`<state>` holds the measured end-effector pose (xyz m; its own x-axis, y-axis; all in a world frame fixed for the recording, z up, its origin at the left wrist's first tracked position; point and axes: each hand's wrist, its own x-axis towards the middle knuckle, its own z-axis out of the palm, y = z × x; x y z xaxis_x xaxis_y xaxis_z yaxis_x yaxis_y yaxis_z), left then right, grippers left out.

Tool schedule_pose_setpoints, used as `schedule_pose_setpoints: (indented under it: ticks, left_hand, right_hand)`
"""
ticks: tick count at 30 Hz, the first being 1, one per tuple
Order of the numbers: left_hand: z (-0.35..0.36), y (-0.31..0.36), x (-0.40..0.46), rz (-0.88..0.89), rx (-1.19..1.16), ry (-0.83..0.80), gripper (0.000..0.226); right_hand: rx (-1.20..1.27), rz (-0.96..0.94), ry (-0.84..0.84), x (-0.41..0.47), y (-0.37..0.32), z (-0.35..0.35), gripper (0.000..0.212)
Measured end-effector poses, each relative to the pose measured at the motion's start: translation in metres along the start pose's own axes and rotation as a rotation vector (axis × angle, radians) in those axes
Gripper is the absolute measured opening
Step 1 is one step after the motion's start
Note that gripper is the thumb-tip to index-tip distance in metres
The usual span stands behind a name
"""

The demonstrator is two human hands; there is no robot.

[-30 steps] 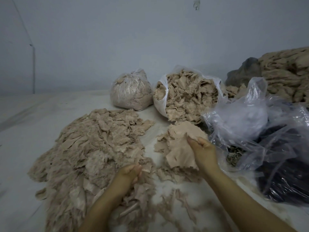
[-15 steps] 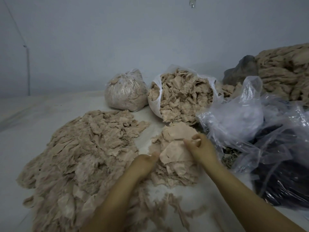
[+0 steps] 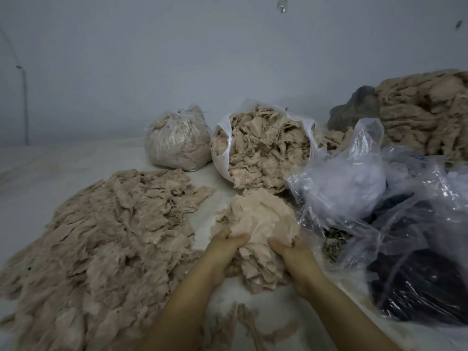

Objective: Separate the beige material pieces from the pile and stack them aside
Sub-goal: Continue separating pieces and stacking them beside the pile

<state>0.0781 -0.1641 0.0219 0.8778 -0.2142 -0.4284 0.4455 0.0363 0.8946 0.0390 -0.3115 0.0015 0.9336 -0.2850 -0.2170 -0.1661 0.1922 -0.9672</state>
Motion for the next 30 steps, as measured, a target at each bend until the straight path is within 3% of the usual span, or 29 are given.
schedule_pose_setpoints:
  ticks: [3, 6, 10, 12, 14, 17, 19, 21, 26, 30]
  left_hand:
    - [0.006, 0.033, 0.01, 0.172, -0.057, -0.054, 0.023]
    - [0.014, 0.072, 0.026, 0.248, -0.092, -0.035, 0.02]
    - [0.018, 0.08, 0.057, 0.183, -0.047, 0.012, 0.031]
    - [0.018, 0.069, 0.07, 0.132, 0.048, 0.072, 0.034]
    - [0.018, 0.059, 0.083, 0.132, 0.079, 0.138, 0.034]
    - [0.016, 0.049, 0.091, 0.192, 0.151, 0.207, 0.017]
    - [0.01, 0.045, 0.091, 0.207, 0.165, 0.212, 0.007]
    - [-0.001, 0.041, 0.088, 0.246, 0.208, 0.214, 0.015]
    - [-0.039, 0.041, 0.062, 0.364, 0.435, 0.225, 0.013]
    - [-0.075, 0.039, 0.027, 0.41, 0.518, 0.152, 0.012]
  right_hand:
    - [0.044, -0.135, -0.006, 0.014, -0.041, -0.001, 0.028]
    - [-0.112, -0.255, 0.02, 0.043, -0.081, -0.001, 0.035]
    - [-0.395, -0.264, 0.127, 0.074, -0.09, -0.003, 0.052]
    - [-0.59, -0.47, 0.242, 0.079, -0.077, -0.004, 0.048]
    - [-0.751, -0.673, 0.125, 0.084, -0.061, -0.001, 0.043]
    - [-0.977, -0.583, -0.205, 0.097, -0.038, 0.004, 0.039]
    - [-1.109, -0.551, -0.277, 0.103, -0.031, 0.006, 0.042]
    - [-1.231, -0.566, -0.281, 0.105, -0.028, 0.012, 0.046]
    - [-1.334, -0.584, -0.132, 0.098, -0.023, 0.031, 0.051]
    - [-1.182, -0.813, 0.03, 0.064, -0.007, 0.043, 0.051]
